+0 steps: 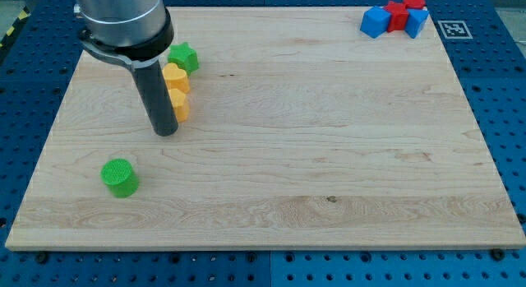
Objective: Bring the blue cube at the top right side of the green star
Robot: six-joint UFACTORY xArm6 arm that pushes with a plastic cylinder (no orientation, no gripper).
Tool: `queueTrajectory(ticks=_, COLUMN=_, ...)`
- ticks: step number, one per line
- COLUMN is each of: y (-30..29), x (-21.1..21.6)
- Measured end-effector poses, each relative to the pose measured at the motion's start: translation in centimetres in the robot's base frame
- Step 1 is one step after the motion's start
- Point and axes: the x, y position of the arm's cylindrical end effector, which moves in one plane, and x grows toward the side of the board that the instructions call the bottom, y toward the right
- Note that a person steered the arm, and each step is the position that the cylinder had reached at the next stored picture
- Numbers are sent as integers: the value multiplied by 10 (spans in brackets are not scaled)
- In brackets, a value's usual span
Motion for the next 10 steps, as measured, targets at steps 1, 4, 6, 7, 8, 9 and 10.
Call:
queueTrajectory(ticks=1, y=0, x=-6)
queueTrajectory(ticks=4, y=125, x=-7)
queueTrajectory(ticks=6, y=340, x=-42)
queueTrajectory(ticks=7, y=412, x=-77)
queueTrajectory(ticks=8, y=470, x=-135)
queueTrajectory(ticks=9, y=485, x=-158)
queueTrajectory(ticks=10, y=485, x=-207)
